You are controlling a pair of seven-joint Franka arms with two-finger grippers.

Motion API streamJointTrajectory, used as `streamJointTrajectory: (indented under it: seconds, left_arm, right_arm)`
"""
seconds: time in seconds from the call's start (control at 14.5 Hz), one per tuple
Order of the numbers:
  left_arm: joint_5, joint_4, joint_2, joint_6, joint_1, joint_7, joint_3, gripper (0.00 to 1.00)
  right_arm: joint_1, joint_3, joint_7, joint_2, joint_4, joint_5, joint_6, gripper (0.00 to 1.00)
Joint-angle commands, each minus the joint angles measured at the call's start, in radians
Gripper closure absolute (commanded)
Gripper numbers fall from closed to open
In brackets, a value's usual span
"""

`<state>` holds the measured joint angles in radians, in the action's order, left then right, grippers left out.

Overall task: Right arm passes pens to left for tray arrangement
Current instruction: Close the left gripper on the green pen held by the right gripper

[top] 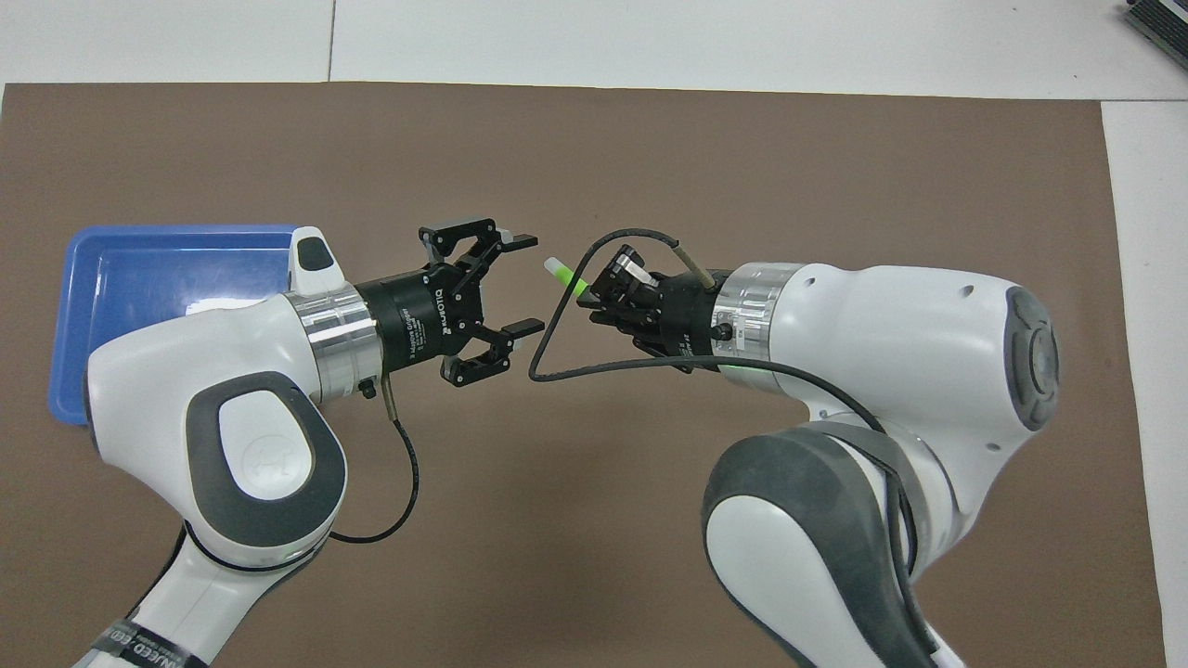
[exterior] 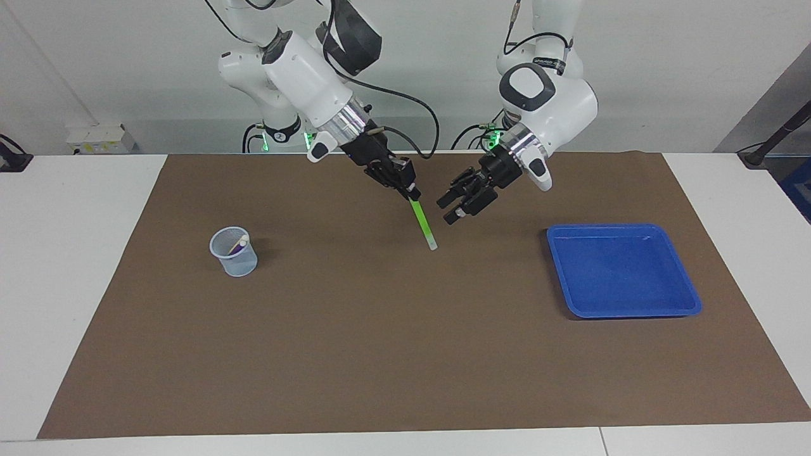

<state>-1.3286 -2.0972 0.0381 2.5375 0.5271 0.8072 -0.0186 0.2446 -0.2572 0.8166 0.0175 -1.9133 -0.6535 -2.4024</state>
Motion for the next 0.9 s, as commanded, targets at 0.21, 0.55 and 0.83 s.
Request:
streamJointTrajectory:
  seconds: [0.21,0.55,0.83]
  left_arm:
    - [-0.125,-0.009,-0.055,0.107,0.105,-0.032,-0.009,0.18]
    - [-0.136,-0.007,-0.064,0.101,0.099,-0.039,-0.009,0.27]
    - [-0.133,0.000,-0.070,0.106,0.102,-0.042,-0.009,0.52]
  right_arm:
    - [-0.008,-0.002,0.002,-0.005,-0.003,-0.026,0.006,1.00]
    - [-0.010,-0.002,0.002,-0.005,-0.003,-0.026,0.006,1.00]
    - [-0.010,-0.002,0.002,-0.005,-0.003,-0.026,0.006,1.00]
